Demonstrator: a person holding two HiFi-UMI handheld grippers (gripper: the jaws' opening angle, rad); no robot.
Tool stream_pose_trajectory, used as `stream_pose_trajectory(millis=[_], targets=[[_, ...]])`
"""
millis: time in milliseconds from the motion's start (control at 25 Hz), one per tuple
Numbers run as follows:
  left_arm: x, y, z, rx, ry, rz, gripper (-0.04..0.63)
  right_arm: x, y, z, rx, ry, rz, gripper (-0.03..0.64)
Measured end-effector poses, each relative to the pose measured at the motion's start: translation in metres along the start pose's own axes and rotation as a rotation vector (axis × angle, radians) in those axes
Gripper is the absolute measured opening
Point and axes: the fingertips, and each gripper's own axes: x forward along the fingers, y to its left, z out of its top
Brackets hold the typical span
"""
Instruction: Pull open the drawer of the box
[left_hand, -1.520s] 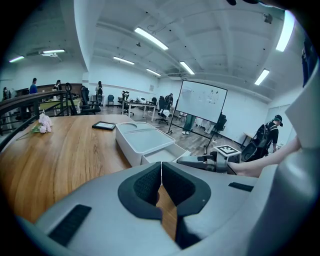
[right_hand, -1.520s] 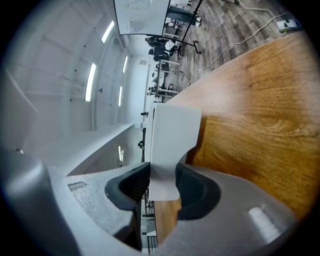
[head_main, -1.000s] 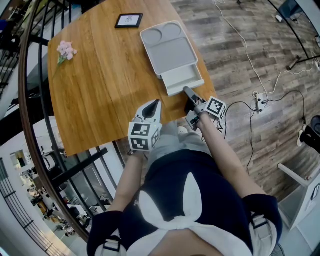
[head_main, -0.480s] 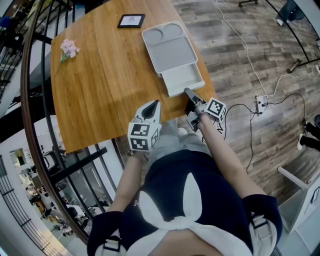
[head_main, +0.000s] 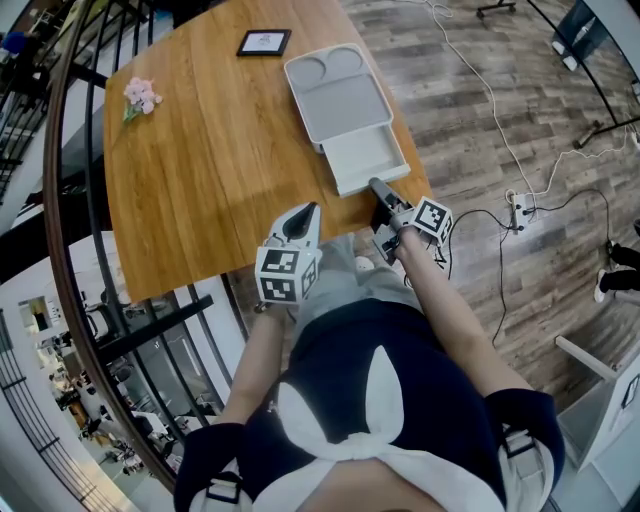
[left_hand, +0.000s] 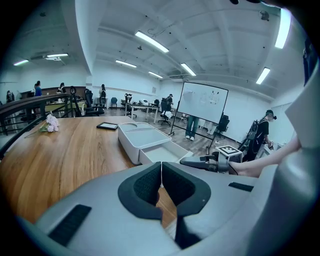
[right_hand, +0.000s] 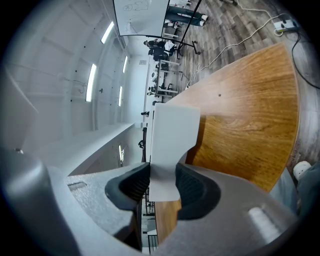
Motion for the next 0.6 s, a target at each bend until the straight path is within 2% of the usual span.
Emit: stream_pose_trajectory(millis=[600], targets=[[-0.009, -0.009, -0.015, -0.013, 0.007, 0.013, 0.021, -0.012, -0.006, -0.006, -0.012, 0.011, 0.014, 0.16]])
